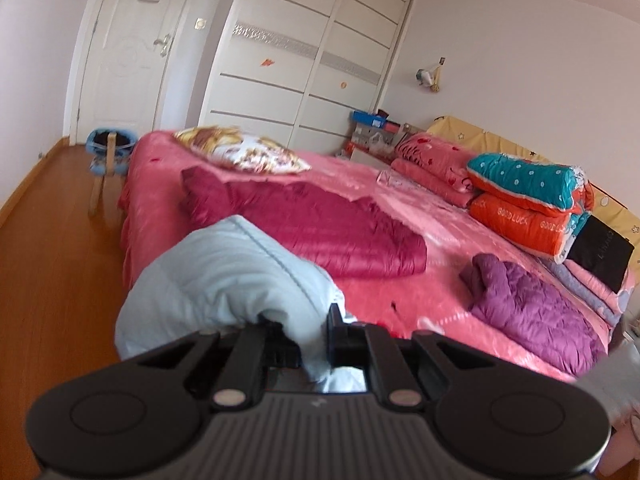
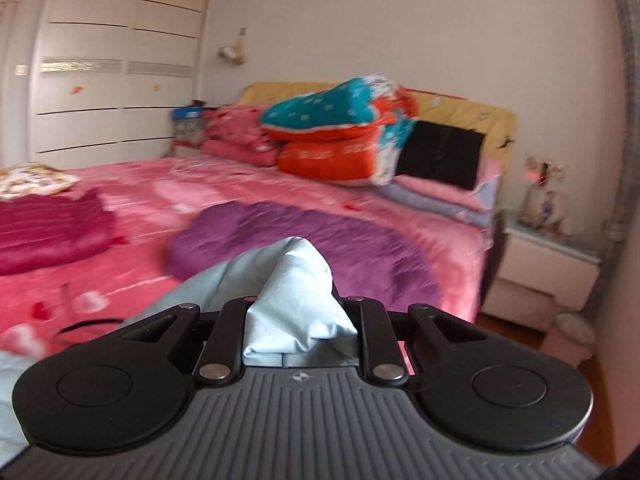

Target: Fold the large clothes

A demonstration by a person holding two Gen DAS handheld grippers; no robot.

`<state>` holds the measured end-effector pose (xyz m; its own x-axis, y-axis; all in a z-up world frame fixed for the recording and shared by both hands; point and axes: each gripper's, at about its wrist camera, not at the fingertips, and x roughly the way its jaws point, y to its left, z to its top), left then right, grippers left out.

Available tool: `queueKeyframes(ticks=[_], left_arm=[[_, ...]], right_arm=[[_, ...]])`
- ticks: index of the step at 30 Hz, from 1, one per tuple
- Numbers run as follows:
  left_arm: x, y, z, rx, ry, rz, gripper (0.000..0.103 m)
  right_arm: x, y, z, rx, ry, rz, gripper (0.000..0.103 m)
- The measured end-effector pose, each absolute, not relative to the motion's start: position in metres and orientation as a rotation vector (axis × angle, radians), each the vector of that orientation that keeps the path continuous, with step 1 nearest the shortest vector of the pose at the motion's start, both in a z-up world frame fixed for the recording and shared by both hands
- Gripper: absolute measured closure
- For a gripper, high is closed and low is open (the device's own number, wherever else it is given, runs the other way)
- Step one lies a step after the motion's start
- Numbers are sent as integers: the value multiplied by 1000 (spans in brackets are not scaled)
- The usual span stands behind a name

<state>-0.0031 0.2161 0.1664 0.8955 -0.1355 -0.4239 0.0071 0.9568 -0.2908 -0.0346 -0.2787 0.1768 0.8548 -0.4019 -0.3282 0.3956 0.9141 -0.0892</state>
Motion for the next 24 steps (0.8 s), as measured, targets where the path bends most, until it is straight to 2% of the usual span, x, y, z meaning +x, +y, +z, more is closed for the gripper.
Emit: queueKeyframes(ticks=[15, 18, 23, 24], left_arm=[[122, 144, 171, -263, 366, -74, 95], [156, 123, 155, -219, 415, -81, 90], [180, 97, 114, -119, 535, -104, 74], [179, 97, 110, -117, 549, -105, 67]], right_arm=[[25, -412, 153, -55, 374, -774, 85], [33, -432, 147, -52, 378, -841, 85], [35, -449, 129, -75, 415, -937, 85], [33, -450, 125, -66, 431, -949, 85]])
